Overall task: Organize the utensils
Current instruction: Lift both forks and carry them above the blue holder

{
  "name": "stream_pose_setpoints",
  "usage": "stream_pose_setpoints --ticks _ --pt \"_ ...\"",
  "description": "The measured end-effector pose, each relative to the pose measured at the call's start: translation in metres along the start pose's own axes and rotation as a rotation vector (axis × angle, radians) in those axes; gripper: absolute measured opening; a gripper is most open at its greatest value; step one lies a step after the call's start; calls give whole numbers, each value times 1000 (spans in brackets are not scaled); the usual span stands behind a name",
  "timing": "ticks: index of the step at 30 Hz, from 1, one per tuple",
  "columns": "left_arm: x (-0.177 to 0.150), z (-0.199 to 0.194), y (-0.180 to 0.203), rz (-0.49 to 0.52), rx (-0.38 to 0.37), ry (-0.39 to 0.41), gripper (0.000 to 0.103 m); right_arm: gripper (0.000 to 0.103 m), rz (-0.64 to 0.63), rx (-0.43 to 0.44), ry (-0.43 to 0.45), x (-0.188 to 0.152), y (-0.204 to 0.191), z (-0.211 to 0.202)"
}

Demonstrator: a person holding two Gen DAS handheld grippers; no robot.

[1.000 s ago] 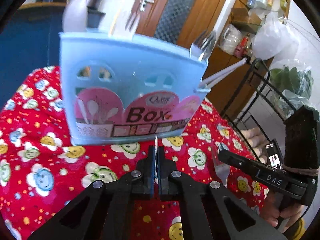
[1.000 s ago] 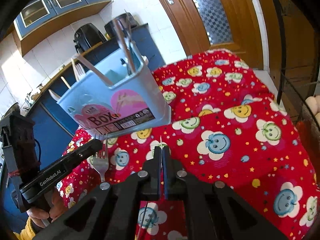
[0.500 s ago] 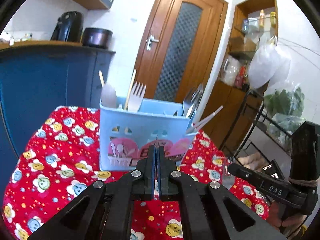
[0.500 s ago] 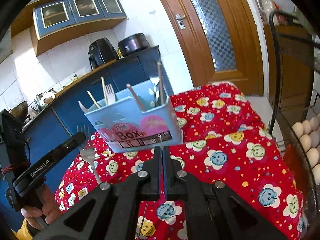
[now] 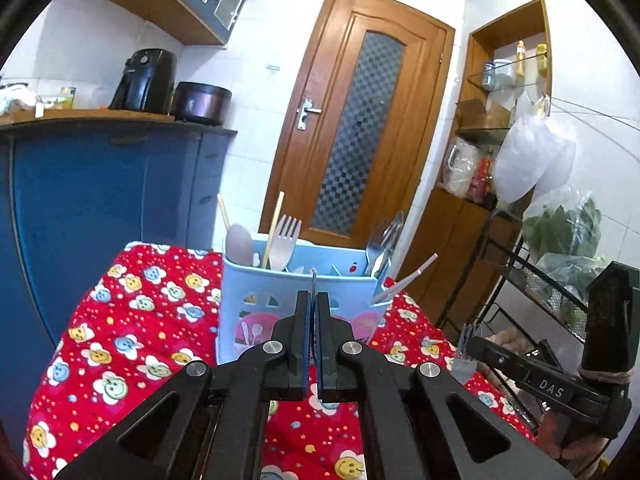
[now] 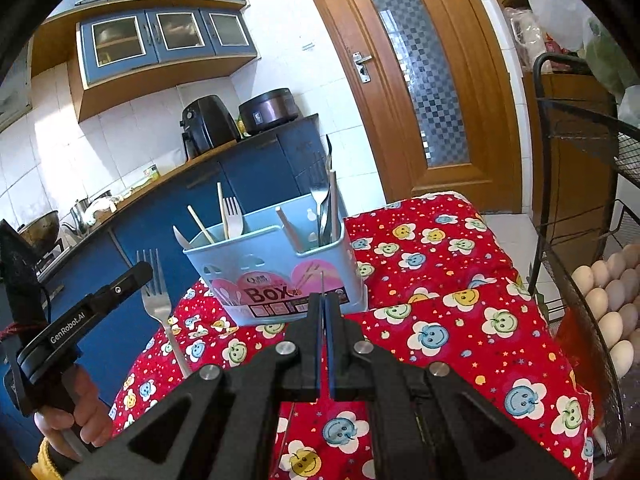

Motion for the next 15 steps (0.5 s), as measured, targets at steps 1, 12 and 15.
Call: stream_pose_setpoints --ticks 1,12,15 --pt "1 -1 -1 -1 2 2 1 2 1 0 3 1 0 -1" --pt "24 -12 -13 15 42 47 1 3 -19 1 43 17 -11 -10" --pt "37 -14 -16 32 57 67 1 3 -33 4 54 24 -15 -11"
Point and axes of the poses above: each gripper's, at about its wrist camera, not at the fingertips, and z roughly the way its jaws point, y to its right, x to its top, the point moved 10 cm from there along z, roughly the way its jaws point, and after that the axes turned 15 degrees about z, right-handed, at the moved point
